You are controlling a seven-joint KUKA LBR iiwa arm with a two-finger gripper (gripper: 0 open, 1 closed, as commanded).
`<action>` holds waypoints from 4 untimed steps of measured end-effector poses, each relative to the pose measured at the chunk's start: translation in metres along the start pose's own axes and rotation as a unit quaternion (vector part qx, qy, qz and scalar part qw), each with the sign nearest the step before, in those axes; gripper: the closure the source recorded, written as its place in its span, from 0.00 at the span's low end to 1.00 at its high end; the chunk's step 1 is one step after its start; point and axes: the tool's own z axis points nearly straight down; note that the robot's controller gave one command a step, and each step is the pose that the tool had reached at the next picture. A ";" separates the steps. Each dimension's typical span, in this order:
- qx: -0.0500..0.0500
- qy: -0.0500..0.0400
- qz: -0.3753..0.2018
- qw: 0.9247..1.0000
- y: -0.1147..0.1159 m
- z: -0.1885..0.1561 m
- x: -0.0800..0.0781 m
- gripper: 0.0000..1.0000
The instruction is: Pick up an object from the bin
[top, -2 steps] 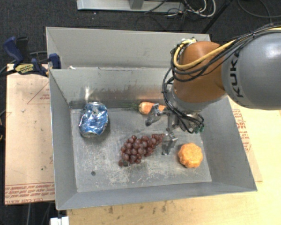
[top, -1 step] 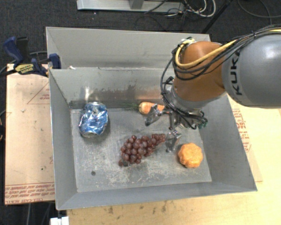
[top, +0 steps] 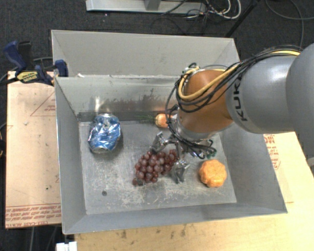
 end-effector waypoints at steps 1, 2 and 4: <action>-0.001 -0.001 -0.041 0.999 -0.011 -0.006 -0.010 1.00; -0.001 -0.001 -0.041 0.999 -0.011 -0.006 -0.010 1.00; -0.001 0.000 -0.041 0.999 -0.011 -0.014 -0.009 1.00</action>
Offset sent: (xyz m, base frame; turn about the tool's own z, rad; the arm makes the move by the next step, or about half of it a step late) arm 0.0000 0.0000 0.0000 0.0000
